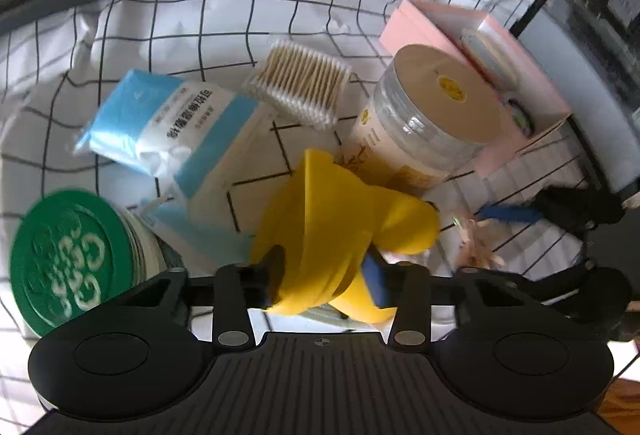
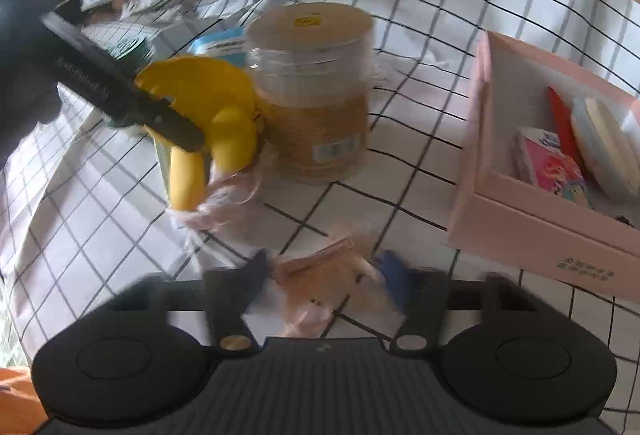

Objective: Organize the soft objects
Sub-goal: 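Grasp the peach ribbon with the right tool while the left tool holds the toy, then carry toy and ribbon over the pink box and open both tools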

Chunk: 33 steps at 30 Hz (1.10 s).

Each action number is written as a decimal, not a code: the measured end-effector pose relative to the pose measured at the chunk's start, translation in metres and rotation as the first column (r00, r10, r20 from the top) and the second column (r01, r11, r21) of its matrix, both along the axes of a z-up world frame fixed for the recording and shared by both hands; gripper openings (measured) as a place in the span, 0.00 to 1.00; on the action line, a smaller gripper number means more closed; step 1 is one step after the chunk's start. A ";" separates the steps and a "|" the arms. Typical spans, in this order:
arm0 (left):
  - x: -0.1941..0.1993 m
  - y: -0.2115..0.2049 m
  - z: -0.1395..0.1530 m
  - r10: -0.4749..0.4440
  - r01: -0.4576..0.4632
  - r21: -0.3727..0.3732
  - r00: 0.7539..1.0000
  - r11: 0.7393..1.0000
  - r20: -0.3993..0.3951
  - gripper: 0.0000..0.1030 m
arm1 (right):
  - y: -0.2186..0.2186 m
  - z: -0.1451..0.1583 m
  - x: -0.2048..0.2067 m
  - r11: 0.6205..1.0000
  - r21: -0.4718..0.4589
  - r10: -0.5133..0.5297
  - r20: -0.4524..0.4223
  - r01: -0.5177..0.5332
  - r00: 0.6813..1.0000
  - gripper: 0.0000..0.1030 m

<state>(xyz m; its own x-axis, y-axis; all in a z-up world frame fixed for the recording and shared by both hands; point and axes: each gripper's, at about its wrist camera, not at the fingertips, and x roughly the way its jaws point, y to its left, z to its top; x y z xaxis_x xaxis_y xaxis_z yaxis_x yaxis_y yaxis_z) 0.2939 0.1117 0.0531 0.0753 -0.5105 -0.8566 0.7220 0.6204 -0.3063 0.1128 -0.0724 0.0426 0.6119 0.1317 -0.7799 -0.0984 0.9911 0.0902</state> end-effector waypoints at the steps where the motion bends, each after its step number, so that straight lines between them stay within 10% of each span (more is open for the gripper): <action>1: -0.001 0.003 0.001 0.009 -0.009 -0.029 1.000 1.000 -0.018 0.21 | 0.002 0.002 0.001 1.000 -0.009 0.015 -0.007 -0.015 1.000 0.41; 2: -0.003 0.004 0.004 0.016 -0.016 -0.038 1.000 0.999 -0.020 0.22 | 0.003 0.004 0.001 1.000 -0.005 0.028 -0.017 -0.028 0.999 0.28; 17: -0.044 0.007 0.172 0.060 0.008 -0.194 0.936 0.981 0.346 0.19 | -0.025 0.158 -0.023 0.991 -0.053 0.130 0.247 -0.121 0.960 0.28; 25: -0.027 -0.023 0.231 0.196 -0.078 -0.326 0.917 0.942 0.347 0.19 | -0.082 0.221 -0.041 0.997 -0.074 0.061 0.412 -0.033 0.909 0.28; 33: -0.039 -0.104 0.226 0.124 -0.007 -0.375 0.949 0.927 0.288 0.19 | -0.145 0.202 -0.061 0.992 -0.071 -0.064 0.427 0.104 0.902 0.28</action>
